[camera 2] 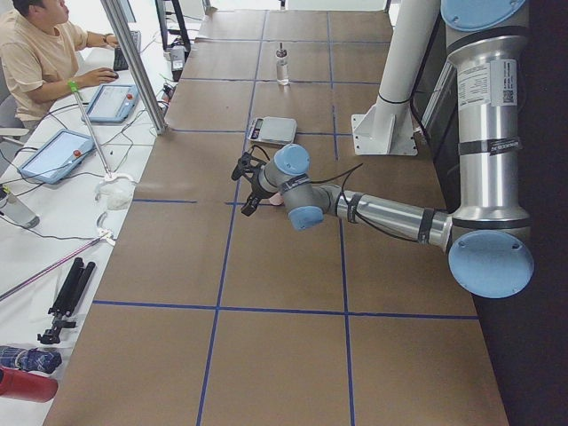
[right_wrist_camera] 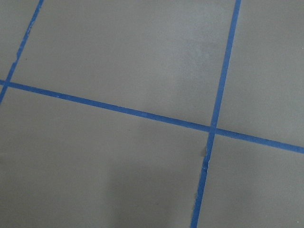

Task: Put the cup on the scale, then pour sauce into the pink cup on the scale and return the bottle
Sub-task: 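Lower the left gripper around the pink cup and close on it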

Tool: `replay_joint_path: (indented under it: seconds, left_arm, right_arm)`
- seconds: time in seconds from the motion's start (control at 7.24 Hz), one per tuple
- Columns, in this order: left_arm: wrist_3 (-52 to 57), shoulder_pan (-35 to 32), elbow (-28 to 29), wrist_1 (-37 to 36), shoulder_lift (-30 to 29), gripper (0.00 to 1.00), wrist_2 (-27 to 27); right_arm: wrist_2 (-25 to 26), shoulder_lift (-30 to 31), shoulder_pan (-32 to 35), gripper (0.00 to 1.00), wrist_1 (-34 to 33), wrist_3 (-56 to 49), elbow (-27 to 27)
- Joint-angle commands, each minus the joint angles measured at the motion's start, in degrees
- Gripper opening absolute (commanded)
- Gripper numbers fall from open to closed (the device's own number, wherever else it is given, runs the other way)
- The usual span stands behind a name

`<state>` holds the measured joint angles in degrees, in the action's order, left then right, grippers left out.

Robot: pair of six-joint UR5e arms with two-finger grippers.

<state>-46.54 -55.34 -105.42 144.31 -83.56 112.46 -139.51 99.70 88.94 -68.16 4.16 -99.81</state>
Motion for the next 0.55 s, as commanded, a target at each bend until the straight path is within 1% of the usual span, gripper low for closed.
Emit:
replay_joint_path:
  seconds: [0.0,0.14,0.28,0.41]
  left_arm:
    - [-9.43,6.03,-0.40,-2.53,-0.03,0.59,-5.22]
    - [-9.71,6.99,-0.40,-4.72,-0.29,0.57,-7.23]
    - [-10.23,8.65,-0.49,-6.48,-1.77,0.57,-9.34]
    - [-10.50,10.24,-0.84,-10.24,-4.83,0.57,-9.28]
  right_arm:
    - [0.03,0.06,0.00,1.00,-0.04,0.06,-0.03]
    - [0.03,0.06,0.00,1.00,0.04,0.06,-0.03]
    - [0.03,0.06,0.00,1.00,0.05,0.06,-0.12]
    - [0.03,0.06,0.00,1.00,0.05,0.06,-0.12]
